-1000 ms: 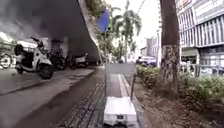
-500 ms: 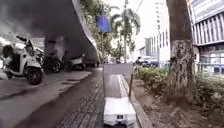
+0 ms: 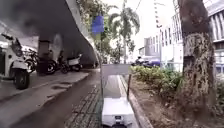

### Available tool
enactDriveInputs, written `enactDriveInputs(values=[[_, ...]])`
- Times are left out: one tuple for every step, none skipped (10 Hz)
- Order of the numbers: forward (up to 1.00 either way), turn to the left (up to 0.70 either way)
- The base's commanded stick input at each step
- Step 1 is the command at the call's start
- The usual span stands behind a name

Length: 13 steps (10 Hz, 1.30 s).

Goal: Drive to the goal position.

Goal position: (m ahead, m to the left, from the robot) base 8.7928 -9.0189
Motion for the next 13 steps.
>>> enactDriveInputs(values=[[0.69,0.01],[0.69,0.01],[0.69,0.01],[0.69,0.01],[0.69,0.01],[0.69,0.01],[0.69,0.01],[0.69,0.01],[0.69,0.01],[0.69,0.01],[0.69,0.01],[0.69,0.01],[0.69,0.01]])
